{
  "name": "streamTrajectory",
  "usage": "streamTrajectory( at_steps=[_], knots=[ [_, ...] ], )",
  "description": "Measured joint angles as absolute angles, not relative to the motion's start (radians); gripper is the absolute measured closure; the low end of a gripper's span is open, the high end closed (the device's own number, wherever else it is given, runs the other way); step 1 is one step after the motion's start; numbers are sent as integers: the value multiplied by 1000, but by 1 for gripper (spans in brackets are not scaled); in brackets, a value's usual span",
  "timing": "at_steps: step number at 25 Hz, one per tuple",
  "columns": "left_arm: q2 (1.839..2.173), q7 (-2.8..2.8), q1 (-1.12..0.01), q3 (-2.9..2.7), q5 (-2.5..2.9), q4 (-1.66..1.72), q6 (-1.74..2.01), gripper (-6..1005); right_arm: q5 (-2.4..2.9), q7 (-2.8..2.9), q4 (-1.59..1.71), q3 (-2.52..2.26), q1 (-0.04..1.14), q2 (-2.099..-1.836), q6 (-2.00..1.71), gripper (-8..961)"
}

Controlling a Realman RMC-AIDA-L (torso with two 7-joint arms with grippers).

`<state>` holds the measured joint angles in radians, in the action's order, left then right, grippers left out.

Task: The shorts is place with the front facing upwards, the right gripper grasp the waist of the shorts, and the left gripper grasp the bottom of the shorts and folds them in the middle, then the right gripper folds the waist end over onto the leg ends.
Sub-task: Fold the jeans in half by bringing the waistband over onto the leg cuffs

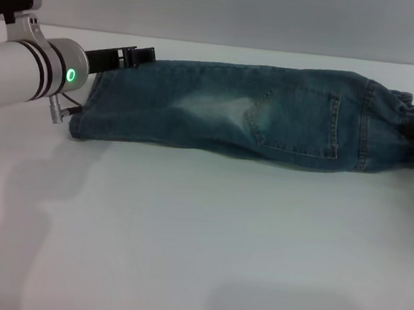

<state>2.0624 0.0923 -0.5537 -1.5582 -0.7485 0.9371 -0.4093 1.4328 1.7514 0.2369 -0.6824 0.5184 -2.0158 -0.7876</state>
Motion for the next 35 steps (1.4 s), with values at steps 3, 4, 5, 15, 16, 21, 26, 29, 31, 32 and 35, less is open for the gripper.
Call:
streamTrajectory(
  at_steps=[3, 4, 5, 15, 16, 21, 26, 29, 31, 32, 35],
  knots=[
    [2062, 92, -554, -1558, -749, 937, -409, 166, 1433, 1752, 253, -688, 512, -2017, -795, 447],
    [2062, 92, -554, -1558, -749, 937, -409, 166, 1433, 1752, 255, -689, 511, -2017, -795, 463],
    [2062, 92, -554, -1558, -749, 937, -410, 166, 1433, 1752, 255, -689, 511, -2017, -795, 479],
    [2062, 93, -554, -1568, -749, 929, -399, 166, 1444, 1747, 265, -690, 501, -2021, -805, 831],
    [2062, 94, -553, -1581, -748, 928, -391, 166, 1445, 1750, 275, -690, 495, -2022, -815, 839],
    [2067, 86, -537, -1695, -754, 924, -306, 166, 1443, 1781, 386, -689, 445, -2049, -934, 877],
    [2067, 85, -531, -1758, -789, 907, -239, 166, 1439, 1845, 505, -689, 422, -2069, -1091, 879],
    [2067, 85, -518, -1799, -819, 898, -191, 166, 1441, 1900, 574, -694, 435, -2069, -1167, 881],
    [2068, 85, -516, -1811, -822, 894, -181, 166, 1442, 1912, 589, -698, 441, -2069, -1176, 882],
    [2068, 85, -516, -1811, -822, 894, -181, 166, 1442, 1923, 605, -704, 447, -2069, -1179, 882],
    [2069, 82, -516, -1859, -839, 877, -148, 166, 1442, 1967, 662, -738, 467, -2069, -1182, 884]
  ],
)
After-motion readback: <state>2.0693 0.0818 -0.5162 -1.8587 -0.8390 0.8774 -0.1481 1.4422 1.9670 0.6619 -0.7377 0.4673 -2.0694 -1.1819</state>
